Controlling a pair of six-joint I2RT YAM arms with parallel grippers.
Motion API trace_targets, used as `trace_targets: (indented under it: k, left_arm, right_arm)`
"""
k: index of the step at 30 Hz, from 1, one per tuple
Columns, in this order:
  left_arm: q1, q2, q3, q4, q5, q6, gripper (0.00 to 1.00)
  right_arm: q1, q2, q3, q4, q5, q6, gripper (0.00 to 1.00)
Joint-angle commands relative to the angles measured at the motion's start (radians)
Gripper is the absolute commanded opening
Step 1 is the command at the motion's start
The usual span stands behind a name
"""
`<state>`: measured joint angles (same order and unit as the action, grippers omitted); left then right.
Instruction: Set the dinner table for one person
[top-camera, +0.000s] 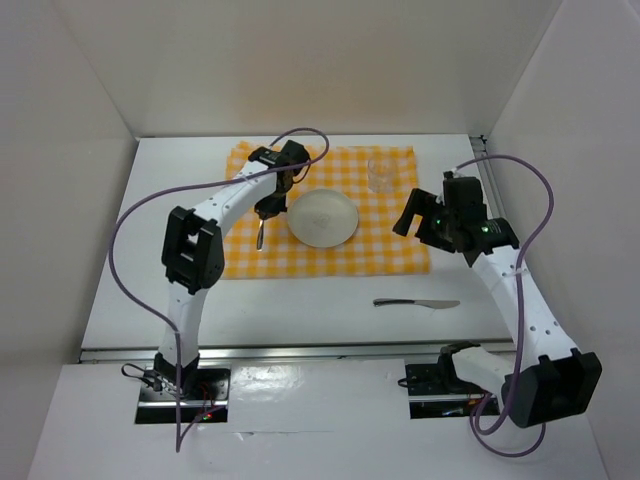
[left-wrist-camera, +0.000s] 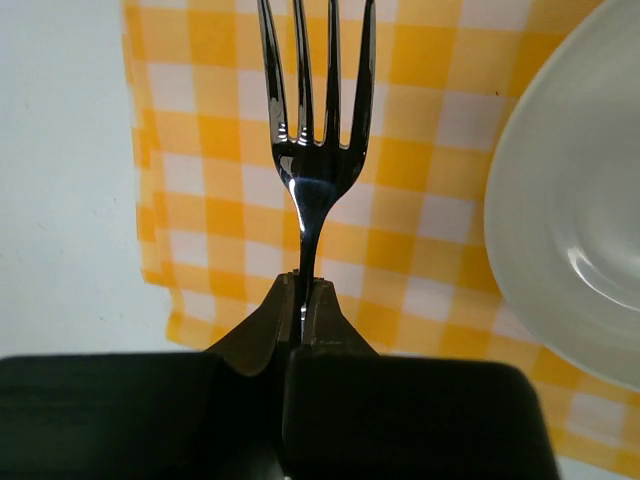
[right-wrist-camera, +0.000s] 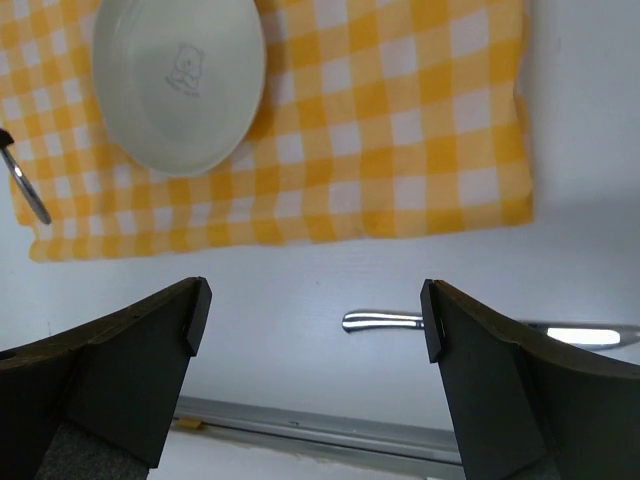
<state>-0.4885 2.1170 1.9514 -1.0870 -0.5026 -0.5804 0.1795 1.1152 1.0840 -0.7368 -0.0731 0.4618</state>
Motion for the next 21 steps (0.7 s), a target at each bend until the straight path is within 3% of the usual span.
trace_targets:
  k: [1,5,16,21]
  left_arm:
    - [0.046,0.066,0.098,-0.05,0.013,0.128,0.0]
    - [0.082,0.112,0.107,0.012,0.101,0.165,0.0]
    - [0.103,0.178,0.064,0.047,0.131,0.146,0.0]
    - [0.113,0.228,0.118,0.026,0.121,0.137,0.0]
  right_arm:
    - [0.015,-0.061,-0.051,-0.067,-0.016,0.037,1.0]
    - [0.015,-0.089,-0.09,-0.114,0.019,0.048,1.0]
    - [0.025,-0.109,-0.09,-0.157,0.039,0.112,1.0]
    - [0.037,-0.066,-0.09,-0.22,0.061,0.233,1.0]
